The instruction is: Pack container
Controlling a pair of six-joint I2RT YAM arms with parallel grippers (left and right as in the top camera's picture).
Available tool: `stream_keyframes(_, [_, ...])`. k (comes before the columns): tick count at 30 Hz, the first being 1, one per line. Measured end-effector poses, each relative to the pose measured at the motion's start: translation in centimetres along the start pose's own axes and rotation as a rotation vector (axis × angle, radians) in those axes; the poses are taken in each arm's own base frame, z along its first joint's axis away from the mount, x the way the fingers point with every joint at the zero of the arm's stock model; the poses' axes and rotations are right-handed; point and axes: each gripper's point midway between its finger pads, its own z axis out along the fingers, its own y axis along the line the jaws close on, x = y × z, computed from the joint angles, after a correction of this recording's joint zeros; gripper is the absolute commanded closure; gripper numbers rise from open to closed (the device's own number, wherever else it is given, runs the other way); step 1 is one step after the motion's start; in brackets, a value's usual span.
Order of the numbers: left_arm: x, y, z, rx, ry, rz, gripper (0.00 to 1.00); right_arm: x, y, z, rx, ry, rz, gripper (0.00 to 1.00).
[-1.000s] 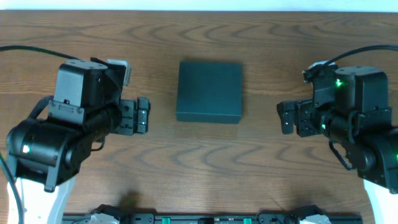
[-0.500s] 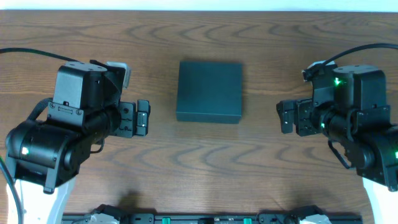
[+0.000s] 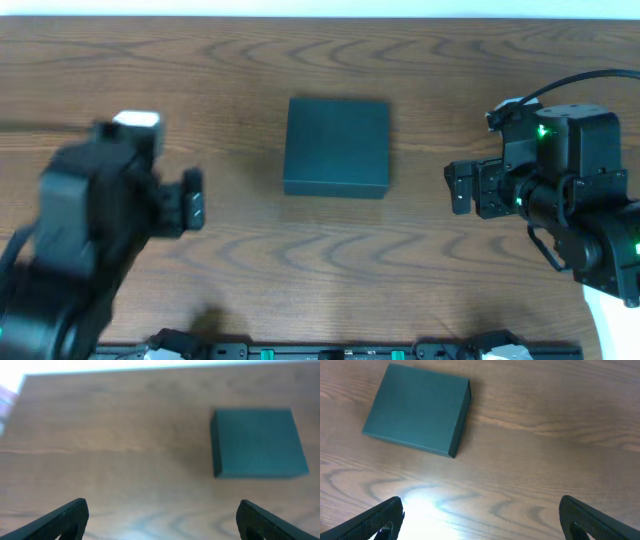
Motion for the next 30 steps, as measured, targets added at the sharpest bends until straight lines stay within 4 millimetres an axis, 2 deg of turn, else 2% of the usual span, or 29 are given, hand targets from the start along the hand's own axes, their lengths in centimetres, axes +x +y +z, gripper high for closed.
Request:
stream_keyframes(3, [1.5,1.8,-1.9,-0.047,-0.080,-0.036,0.05,0.0,0.0,0.0,0.000,0.001,0.000,0.01])
stream_keyframes(5, [2.9,2.6,-2.4,-0.071,-0.125,-0.060,0.05,0.0,0.0,0.0,0.000,0.001,0.000,0.01])
stream_keyframes(9, [5.5,3.3,-1.4,-0.097,-0.166,-0.087,0.05,0.1,0.0,0.1,0.000,0.003,0.000,0.01])
stream_keyframes(17, [10.7,3.3,3.2,-0.100,-0.266,-0.096,0.05,0.1,0.0,0.1,0.000,0.003,0.000,0.01])
stream_keyframes(24, [15.1,2.3,9.4,-0.065,-0.313,-0.095,0.05,0.1,0.0,0.1,0.001,0.004,0.000,0.01])
stream_keyframes(30, [16.6,1.0,12.0,-0.003,-0.334,-0.089,0.05,0.1,0.0,0.1,0.001,0.004,0.000,0.01])
